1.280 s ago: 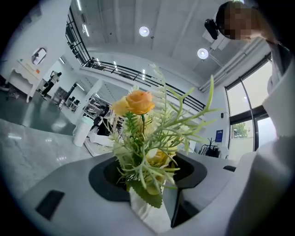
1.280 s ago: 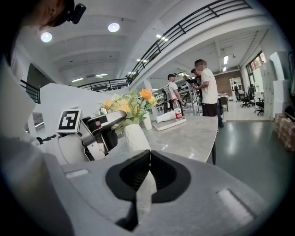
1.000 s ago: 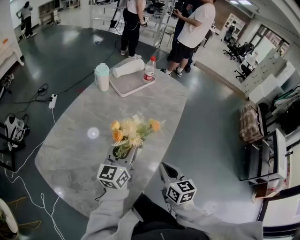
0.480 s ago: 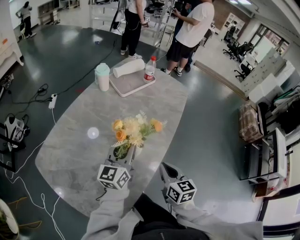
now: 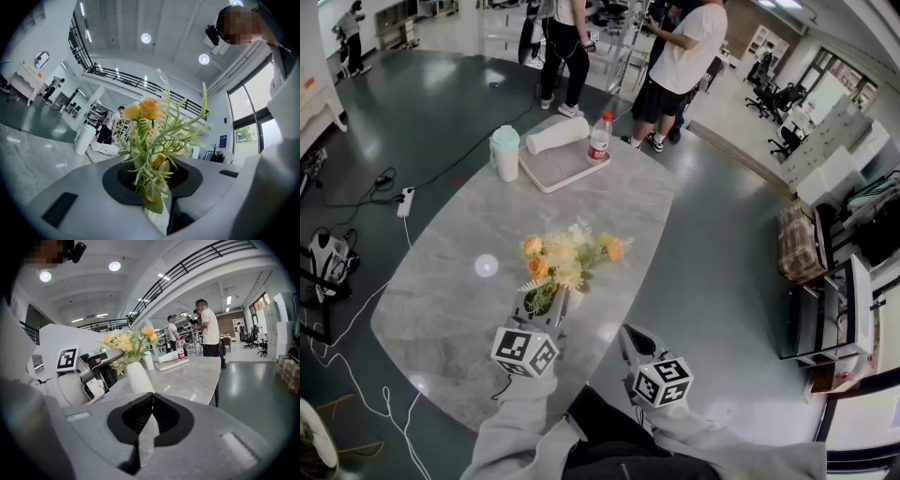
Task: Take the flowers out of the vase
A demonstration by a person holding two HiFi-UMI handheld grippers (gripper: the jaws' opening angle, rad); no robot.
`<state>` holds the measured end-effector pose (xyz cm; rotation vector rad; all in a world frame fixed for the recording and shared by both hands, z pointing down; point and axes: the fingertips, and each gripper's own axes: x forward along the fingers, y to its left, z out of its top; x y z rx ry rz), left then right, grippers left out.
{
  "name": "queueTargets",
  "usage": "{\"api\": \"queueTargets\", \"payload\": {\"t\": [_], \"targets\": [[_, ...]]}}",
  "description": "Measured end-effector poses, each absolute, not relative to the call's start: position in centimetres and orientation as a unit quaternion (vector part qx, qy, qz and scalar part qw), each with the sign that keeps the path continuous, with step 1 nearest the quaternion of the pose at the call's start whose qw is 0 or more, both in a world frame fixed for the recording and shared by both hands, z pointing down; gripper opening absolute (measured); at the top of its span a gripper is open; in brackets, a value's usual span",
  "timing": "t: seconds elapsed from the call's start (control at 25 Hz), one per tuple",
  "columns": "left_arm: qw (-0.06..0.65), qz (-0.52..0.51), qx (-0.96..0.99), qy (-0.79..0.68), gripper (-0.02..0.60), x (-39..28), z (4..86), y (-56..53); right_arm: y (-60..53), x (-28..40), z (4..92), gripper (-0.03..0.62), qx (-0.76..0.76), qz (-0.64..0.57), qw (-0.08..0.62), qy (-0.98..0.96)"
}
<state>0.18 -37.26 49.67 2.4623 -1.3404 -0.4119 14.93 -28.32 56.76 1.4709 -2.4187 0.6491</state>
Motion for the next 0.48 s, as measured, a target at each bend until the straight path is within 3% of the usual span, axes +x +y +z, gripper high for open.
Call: {"api": "queueTargets", "payload": {"t": [0.48], "targets": [[0.141,-0.15,0.861,-0.466,0.104,0.2,47.8,-37.1,-28.0,15.0,56.2,0.0,0.5,0.219,0.111,-0.83]]}}
